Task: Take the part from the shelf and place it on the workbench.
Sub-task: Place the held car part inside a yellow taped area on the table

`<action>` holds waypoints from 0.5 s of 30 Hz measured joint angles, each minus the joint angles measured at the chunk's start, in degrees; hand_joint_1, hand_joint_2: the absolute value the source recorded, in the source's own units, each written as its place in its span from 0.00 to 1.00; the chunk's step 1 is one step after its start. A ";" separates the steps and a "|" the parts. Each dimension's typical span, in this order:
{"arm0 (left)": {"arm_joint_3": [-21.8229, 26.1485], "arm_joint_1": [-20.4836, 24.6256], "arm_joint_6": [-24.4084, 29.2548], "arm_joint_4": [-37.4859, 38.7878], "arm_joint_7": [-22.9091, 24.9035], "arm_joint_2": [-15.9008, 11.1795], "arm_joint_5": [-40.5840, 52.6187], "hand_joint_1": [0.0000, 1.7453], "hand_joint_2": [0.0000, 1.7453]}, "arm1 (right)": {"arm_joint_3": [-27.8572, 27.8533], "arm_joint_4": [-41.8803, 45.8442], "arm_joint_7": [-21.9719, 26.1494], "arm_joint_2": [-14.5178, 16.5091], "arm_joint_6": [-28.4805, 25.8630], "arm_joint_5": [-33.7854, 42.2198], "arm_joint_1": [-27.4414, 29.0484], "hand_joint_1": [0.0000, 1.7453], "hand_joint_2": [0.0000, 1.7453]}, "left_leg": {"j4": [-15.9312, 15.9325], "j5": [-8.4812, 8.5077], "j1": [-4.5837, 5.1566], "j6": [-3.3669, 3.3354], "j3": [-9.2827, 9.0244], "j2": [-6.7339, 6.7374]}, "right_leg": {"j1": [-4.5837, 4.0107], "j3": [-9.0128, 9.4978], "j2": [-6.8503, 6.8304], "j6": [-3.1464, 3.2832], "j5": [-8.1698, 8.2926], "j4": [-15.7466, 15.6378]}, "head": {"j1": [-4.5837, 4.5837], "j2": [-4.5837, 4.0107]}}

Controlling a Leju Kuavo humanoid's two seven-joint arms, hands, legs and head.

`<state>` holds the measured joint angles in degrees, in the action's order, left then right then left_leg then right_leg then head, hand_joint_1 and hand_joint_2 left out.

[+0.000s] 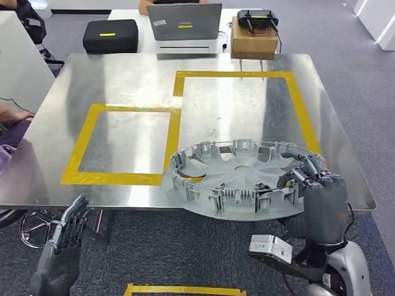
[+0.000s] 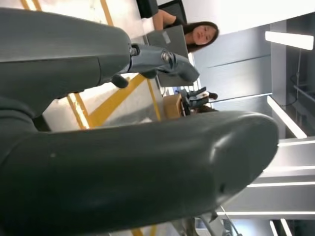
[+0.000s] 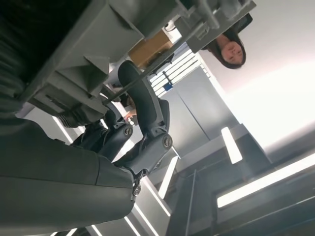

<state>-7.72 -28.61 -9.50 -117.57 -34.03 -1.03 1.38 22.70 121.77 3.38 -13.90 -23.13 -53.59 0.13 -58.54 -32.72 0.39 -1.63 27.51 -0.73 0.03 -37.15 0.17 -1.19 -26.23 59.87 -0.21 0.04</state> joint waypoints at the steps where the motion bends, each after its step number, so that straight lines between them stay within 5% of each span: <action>1: -0.02 0.07 -0.01 0.00 0.01 -0.02 -0.01 0.00 0.00 | -0.01 -0.09 -0.01 0.02 0.01 -0.01 -0.15 1.00 1.00 | -0.40 0.23 -0.02 0.34 0.05 0.01 | 0.12 0.70 0.05 0.39 -0.03 -0.36 | -0.01 0.00; 4: -0.02 0.20 -0.01 0.07 0.01 -0.22 -0.02 0.00 0.00 | -0.03 -0.43 -0.05 0.03 0.07 -0.04 -0.58 1.00 1.00 | -6.80 0.98 -0.16 1.37 3.50 0.11 | 0.50 3.16 0.01 1.29 -0.71 -1.95 | -0.16 0.00; 7: -0.04 0.26 -0.01 0.26 0.02 -0.38 -0.03 0.00 0.00 | -0.01 -0.81 -0.06 0.04 0.16 -0.03 -1.00 1.00 1.00 | -14.62 -2.85 -0.59 2.04 9.81 0.16 | 0.52 5.41 0.03 1.56 -2.18 -2.59 | -0.25 0.00; 9: -0.04 0.24 -0.01 0.38 0.02 -0.48 -0.03 0.00 0.00 | 0.01 -1.10 -0.36 0.04 0.58 0.02 -1.11 1.00 1.00 | -13.86 -3.93 -0.89 2.31 11.56 0.19 | 0.57 7.28 0.11 1.36 -3.60 -2.64 | -0.27 0.00; 10: -0.04 0.23 -0.01 0.43 0.02 -0.52 -0.03 0.00 0.00 | 0.02 -1.31 -0.62 0.04 1.01 0.08 -1.23 1.00 1.00 | -11.40 -2.38 -1.00 2.36 11.56 0.21 | 0.61 8.34 0.14 1.13 -4.42 -2.64 | -0.27 0.00; 13: -0.07 0.26 -0.02 0.63 0.09 -0.61 -0.03 0.00 0.00 | 0.11 -2.28 -1.52 0.09 2.67 0.23 -2.32 1.00 1.00 | -3.18 5.99 -0.92 1.96 10.84 0.35 | 0.57 10.36 0.25 0.20 -6.85 -2.43 | -0.32 0.00; 15: -0.10 0.36 -0.08 0.80 0.25 -0.64 -0.04 0.00 0.00 | 0.26 -3.04 -2.04 0.21 3.76 0.15 -3.25 1.00 1.00 | -2.13 7.19 -0.65 1.24 10.39 0.39 | 0.54 11.41 0.39 -0.52 -7.72 -2.17 | -0.34 0.00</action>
<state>-7.81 -28.24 -9.58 -116.77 -33.78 -1.67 1.34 22.97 118.73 1.34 -13.69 -19.37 -53.44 -3.12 -60.67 -25.53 -0.26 -0.38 37.90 -0.34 0.58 -25.74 0.56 -1.71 -33.95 57.70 -0.55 0.04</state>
